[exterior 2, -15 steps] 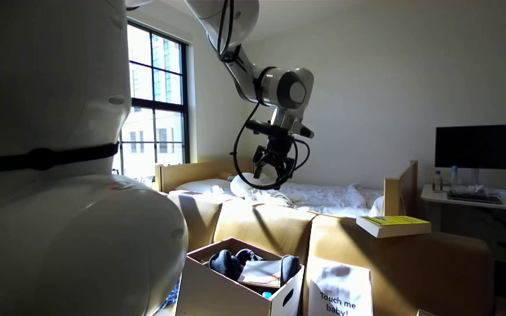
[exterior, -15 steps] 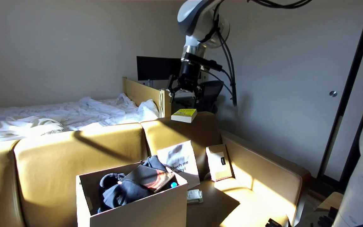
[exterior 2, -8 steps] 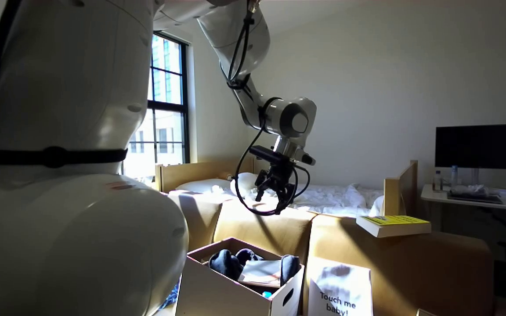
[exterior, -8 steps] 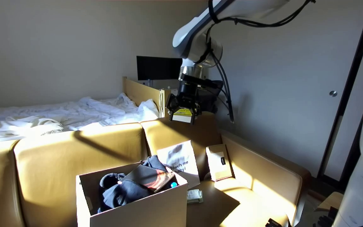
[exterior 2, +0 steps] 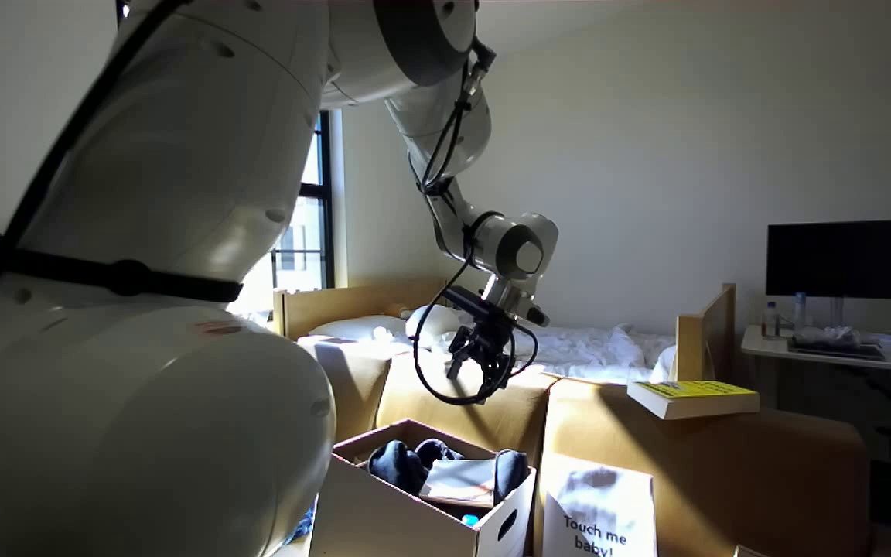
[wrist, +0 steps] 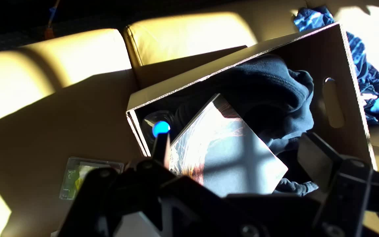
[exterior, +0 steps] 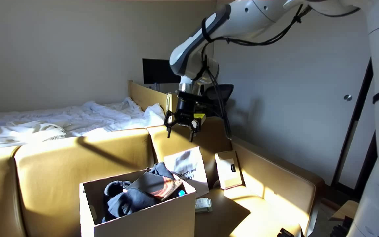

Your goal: Take the book out of the box and place it on the backrest of the sofa

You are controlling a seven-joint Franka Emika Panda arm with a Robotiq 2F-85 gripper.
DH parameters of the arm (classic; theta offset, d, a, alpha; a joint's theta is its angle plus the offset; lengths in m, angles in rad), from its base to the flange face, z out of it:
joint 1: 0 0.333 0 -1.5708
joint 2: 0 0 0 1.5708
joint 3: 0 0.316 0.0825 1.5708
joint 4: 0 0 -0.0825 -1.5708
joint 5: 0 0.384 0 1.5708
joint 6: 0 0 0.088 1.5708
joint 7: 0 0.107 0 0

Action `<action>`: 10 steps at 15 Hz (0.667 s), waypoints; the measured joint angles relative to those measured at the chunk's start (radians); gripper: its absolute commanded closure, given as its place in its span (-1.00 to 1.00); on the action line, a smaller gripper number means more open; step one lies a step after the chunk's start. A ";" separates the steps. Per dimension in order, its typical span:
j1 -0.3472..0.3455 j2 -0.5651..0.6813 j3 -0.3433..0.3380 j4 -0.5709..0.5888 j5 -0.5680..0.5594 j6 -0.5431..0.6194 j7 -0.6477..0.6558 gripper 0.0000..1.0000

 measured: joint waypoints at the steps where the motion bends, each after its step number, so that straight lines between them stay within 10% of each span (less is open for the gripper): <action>1: -0.003 0.061 -0.002 0.031 0.033 0.001 0.006 -1.00; 10: 0.039 0.376 -0.010 0.281 0.017 -0.001 0.101 -1.00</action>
